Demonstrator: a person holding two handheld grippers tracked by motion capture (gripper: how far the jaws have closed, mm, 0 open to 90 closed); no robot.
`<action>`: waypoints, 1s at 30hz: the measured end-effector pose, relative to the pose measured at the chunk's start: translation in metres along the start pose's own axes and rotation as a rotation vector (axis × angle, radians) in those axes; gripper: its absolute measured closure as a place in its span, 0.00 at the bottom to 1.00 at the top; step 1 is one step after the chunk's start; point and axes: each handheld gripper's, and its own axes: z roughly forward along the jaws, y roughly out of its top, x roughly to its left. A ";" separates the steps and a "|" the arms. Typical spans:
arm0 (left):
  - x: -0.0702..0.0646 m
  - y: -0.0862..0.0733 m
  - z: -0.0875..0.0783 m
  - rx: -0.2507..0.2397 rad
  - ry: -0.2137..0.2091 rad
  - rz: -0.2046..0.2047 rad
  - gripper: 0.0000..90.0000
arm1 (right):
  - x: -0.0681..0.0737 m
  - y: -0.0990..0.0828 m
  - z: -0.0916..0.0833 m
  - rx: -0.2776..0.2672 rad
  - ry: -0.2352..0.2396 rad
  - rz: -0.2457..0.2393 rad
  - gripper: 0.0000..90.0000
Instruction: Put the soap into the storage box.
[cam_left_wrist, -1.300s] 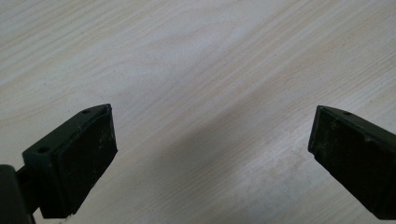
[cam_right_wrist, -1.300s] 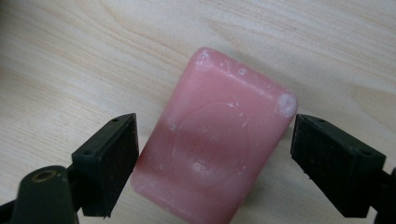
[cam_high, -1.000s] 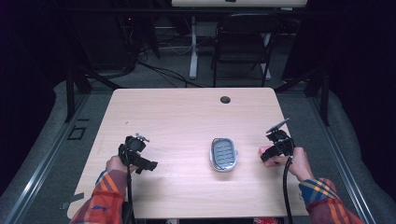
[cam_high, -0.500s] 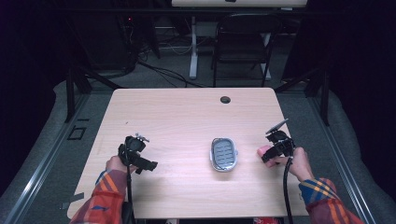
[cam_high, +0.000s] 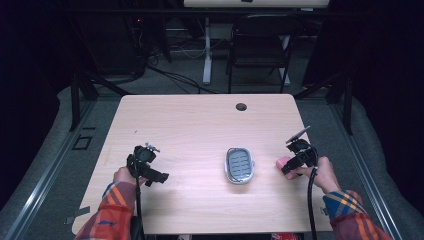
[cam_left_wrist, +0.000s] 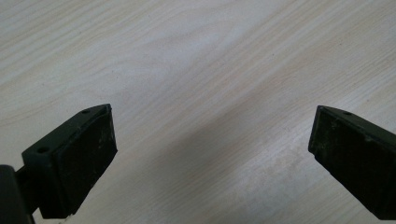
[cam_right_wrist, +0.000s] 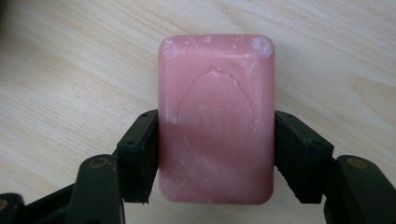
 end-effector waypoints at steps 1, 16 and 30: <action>0.000 0.000 0.000 -0.001 -0.001 0.000 0.01 | 0.000 0.000 -0.001 -0.004 -0.001 0.000 0.41; 0.000 0.000 0.000 0.001 -0.001 0.004 0.01 | 0.000 0.002 -0.027 -0.023 0.013 -0.046 0.41; 0.002 -0.004 -0.002 -0.006 -0.001 0.002 0.00 | 0.014 0.013 -0.038 -0.034 0.005 -0.068 0.41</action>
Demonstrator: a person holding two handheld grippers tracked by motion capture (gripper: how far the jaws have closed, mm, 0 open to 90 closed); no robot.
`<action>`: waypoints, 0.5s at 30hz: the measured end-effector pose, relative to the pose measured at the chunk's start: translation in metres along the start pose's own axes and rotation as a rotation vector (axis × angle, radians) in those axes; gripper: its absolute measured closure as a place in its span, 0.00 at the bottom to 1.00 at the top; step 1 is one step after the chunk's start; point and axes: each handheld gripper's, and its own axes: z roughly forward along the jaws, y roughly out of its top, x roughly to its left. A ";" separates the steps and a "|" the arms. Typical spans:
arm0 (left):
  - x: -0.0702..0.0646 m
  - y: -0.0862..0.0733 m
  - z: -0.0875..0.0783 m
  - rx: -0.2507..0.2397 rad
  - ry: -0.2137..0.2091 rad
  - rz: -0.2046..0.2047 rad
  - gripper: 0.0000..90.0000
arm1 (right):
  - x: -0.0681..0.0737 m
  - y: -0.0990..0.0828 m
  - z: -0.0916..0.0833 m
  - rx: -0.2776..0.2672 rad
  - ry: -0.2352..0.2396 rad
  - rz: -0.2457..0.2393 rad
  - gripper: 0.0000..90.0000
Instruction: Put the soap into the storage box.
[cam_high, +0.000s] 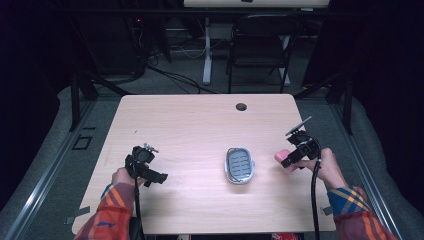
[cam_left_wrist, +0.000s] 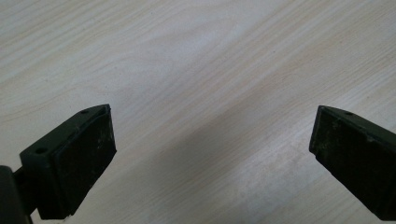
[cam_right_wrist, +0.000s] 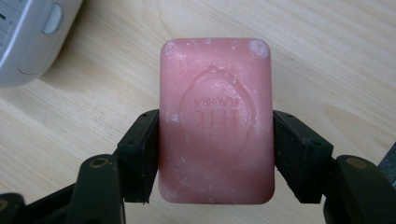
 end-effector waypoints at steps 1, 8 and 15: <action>0.000 0.000 0.000 0.000 0.001 0.001 0.00 | 0.000 0.001 -0.001 0.013 -0.007 -0.014 0.41; -0.002 0.002 0.000 -0.001 -0.003 0.010 0.00 | 0.007 0.008 -0.003 0.027 -0.014 -0.036 0.41; -0.003 0.004 0.001 0.001 -0.006 0.017 0.00 | 0.016 0.013 -0.008 -0.004 -0.013 -0.026 0.41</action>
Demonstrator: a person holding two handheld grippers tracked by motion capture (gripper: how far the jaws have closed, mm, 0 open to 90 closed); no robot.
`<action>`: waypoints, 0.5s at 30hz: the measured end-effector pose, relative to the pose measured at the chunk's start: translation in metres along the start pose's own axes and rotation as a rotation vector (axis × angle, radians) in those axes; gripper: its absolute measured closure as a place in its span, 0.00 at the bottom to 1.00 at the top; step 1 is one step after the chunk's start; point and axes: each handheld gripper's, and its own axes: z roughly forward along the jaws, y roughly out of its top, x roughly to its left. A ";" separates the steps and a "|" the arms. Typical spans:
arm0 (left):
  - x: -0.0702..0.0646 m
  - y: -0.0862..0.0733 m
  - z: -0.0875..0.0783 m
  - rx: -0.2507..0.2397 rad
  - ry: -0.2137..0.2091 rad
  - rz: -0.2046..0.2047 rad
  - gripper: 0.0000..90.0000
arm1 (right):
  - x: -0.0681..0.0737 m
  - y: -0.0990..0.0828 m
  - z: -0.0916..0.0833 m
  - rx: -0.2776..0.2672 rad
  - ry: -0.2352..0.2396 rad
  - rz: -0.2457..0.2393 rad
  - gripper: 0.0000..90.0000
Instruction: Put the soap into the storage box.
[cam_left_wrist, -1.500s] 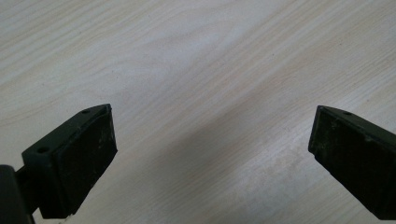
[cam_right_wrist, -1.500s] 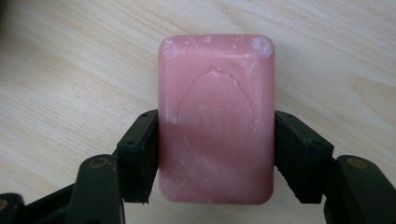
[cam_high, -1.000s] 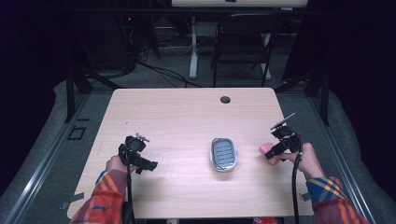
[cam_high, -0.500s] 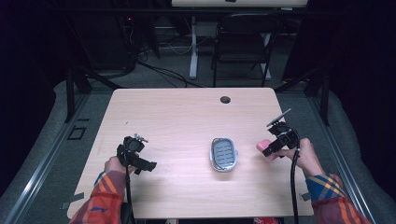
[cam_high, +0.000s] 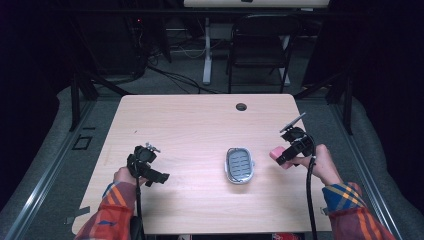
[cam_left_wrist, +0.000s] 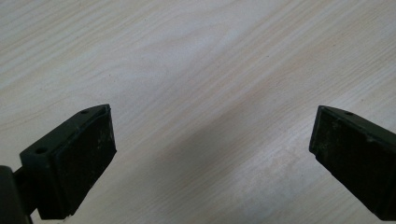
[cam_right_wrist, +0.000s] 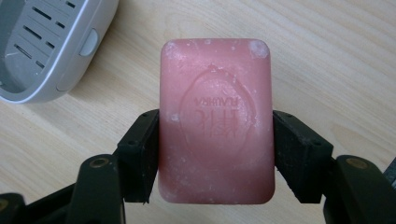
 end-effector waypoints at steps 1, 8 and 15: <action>0.000 0.000 0.000 -0.001 0.000 0.003 0.00 | -0.001 0.002 -0.001 0.019 0.002 -0.017 0.41; -0.002 0.003 0.003 0.007 0.002 0.016 0.00 | 0.004 0.006 -0.004 0.009 -0.010 -0.016 0.41; -0.003 0.004 0.003 0.008 0.000 0.021 0.00 | 0.007 0.011 -0.010 0.023 -0.011 -0.026 0.41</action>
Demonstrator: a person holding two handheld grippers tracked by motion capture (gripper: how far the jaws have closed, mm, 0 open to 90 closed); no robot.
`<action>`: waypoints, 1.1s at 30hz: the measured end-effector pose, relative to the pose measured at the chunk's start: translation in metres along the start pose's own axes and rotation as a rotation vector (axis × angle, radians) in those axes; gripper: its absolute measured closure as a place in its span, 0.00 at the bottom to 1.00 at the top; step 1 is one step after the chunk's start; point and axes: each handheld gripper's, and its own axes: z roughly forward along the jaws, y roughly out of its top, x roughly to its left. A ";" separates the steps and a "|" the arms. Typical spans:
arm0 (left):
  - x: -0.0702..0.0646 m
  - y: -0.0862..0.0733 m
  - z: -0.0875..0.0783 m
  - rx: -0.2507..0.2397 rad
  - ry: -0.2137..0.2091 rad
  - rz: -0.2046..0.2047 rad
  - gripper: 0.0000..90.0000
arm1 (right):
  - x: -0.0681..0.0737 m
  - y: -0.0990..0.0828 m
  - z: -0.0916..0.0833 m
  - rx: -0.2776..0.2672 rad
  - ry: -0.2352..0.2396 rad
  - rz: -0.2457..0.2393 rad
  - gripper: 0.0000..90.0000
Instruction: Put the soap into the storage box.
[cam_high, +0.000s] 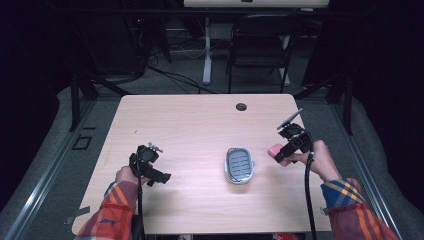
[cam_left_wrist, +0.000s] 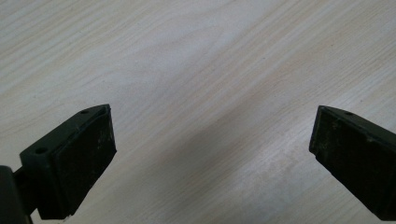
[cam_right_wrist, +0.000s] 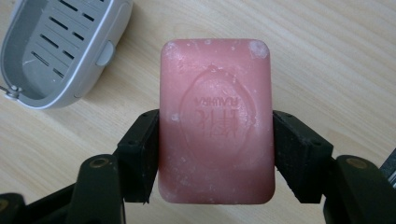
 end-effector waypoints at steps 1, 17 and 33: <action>0.000 0.000 0.000 0.000 0.000 0.000 0.00 | 0.001 0.001 -0.001 -0.004 -0.002 -0.001 0.41; 0.001 0.000 -0.001 0.000 0.000 0.000 0.00 | 0.021 0.023 -0.012 -0.007 -0.013 -0.062 0.41; 0.001 -0.001 -0.001 -0.005 -0.002 -0.001 0.00 | 0.039 0.037 -0.007 0.009 -0.019 -0.113 0.41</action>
